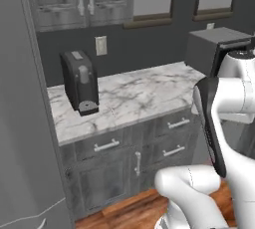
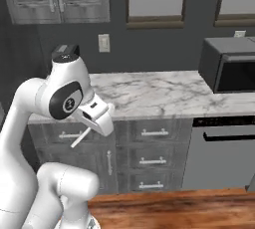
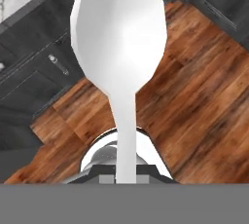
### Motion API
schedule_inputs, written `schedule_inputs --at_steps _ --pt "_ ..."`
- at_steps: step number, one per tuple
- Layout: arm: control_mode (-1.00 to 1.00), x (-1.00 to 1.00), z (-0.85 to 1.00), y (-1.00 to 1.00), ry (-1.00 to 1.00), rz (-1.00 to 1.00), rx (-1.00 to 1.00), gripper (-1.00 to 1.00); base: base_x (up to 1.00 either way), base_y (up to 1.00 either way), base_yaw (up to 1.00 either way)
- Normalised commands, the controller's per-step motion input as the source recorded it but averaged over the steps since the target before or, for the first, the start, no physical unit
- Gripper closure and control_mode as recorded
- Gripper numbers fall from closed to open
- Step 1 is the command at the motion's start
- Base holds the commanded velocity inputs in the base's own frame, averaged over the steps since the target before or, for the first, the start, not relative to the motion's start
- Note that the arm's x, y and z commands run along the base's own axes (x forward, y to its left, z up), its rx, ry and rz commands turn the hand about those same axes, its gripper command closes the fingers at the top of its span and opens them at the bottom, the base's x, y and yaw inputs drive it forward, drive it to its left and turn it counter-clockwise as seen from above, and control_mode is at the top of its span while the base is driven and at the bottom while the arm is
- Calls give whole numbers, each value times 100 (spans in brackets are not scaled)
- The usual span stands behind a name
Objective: Take the fork and place it on the left side of the plate. Then take the spoon and place it on the right side of the plate. Make sure they're directly next to the plate.
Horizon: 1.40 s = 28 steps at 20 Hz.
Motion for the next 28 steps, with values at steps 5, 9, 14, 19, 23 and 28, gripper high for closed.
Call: schedule_inputs --at_steps 5,9,14,19,23,28 --pt "100 0 0 0 0 0 0 100 -48 31 -55" --pt "100 0 0 0 0 0 0 100 -68 28 -50" --pt "100 0 0 0 0 0 0 100 -83 18 -46" --pt "100 0 0 0 0 0 0 100 -93 26 -42" --pt "100 0 0 0 0 0 0 100 -94 45 -33" --pt "100 0 0 0 0 0 0 100 -94 56 -36"
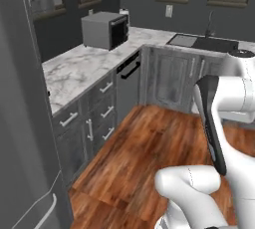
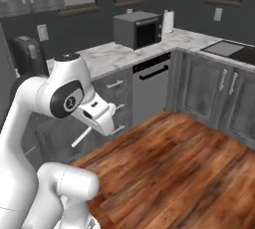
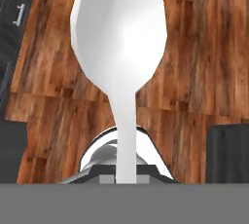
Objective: Take the fork and place it on the left side of the plate. Then take the spoon and place it on the right side of the plate. Make sure they're directly next to the plate.
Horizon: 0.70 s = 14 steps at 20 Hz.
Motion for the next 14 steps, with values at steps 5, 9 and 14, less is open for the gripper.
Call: schedule_inputs --at_steps 5,9,14 --pt "100 0 0 0 0 0 0 100 -97 53 -37" --pt "100 0 0 0 0 0 0 100 -99 45 -35" --pt "100 0 0 0 0 0 0 100 -100 40 -33"
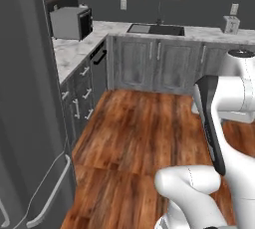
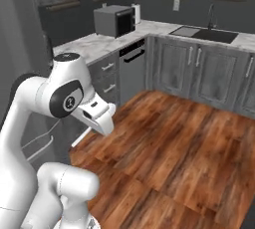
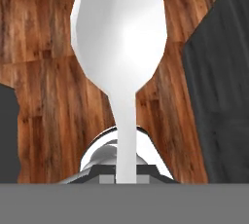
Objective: Take the fork and place it on the left side of the plate. Then take the spoon and place it on the right side of the plate. Make sure they're directly next to the plate.
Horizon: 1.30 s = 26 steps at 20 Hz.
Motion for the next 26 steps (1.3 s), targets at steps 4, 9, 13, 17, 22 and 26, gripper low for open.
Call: schedule_inputs --at_steps 4,9,13,17,22,26 --pt "100 0 0 0 0 0 0 100 -100 23 -26" --pt "100 0 0 0 0 0 0 100 -99 30 -15" --pt "100 0 0 0 0 0 0 100 -84 25 0" --pt "100 0 0 0 0 0 0 100 -99 9 0" --pt "100 0 0 0 0 0 0 100 -100 -6 -7" --pt "100 0 0 0 0 0 0 100 -100 -55 -14"
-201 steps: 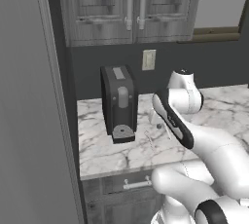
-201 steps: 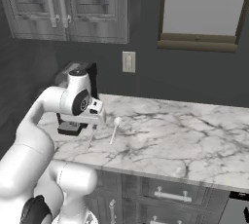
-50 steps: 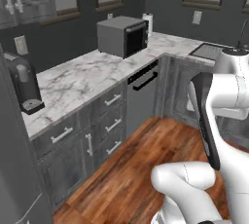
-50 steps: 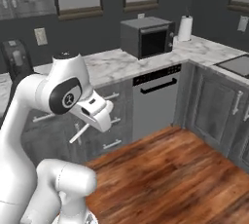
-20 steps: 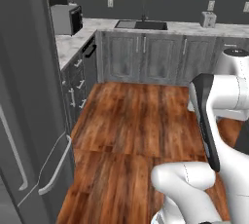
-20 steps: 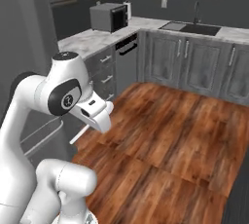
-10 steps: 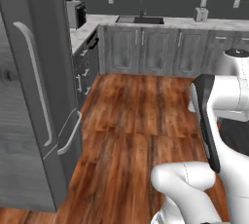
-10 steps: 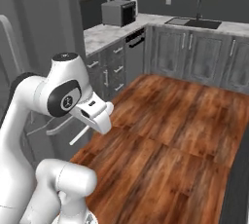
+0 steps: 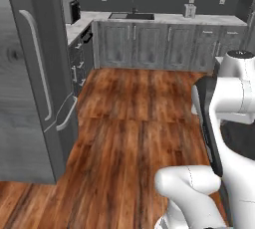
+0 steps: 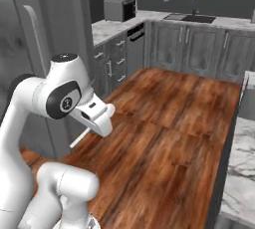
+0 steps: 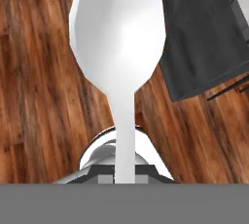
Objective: Take the fork and place it on the left side of the plate. Then take the spoon and place it on the right side of the plate. Make sure they're directly next to the plate.
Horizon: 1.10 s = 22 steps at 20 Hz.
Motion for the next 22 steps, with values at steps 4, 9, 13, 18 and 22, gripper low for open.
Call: schedule_inputs --at_steps 4,9,13,18,22 --pt "100 0 0 0 0 0 0 100 -99 -83 -15" --pt "100 0 0 0 0 0 0 100 -87 -92 -17" --pt "100 0 0 0 0 0 0 100 -55 -97 -18" --pt "100 0 0 0 0 0 0 100 -19 -98 -16" --pt "100 0 0 0 0 0 0 100 -1 -97 -13"
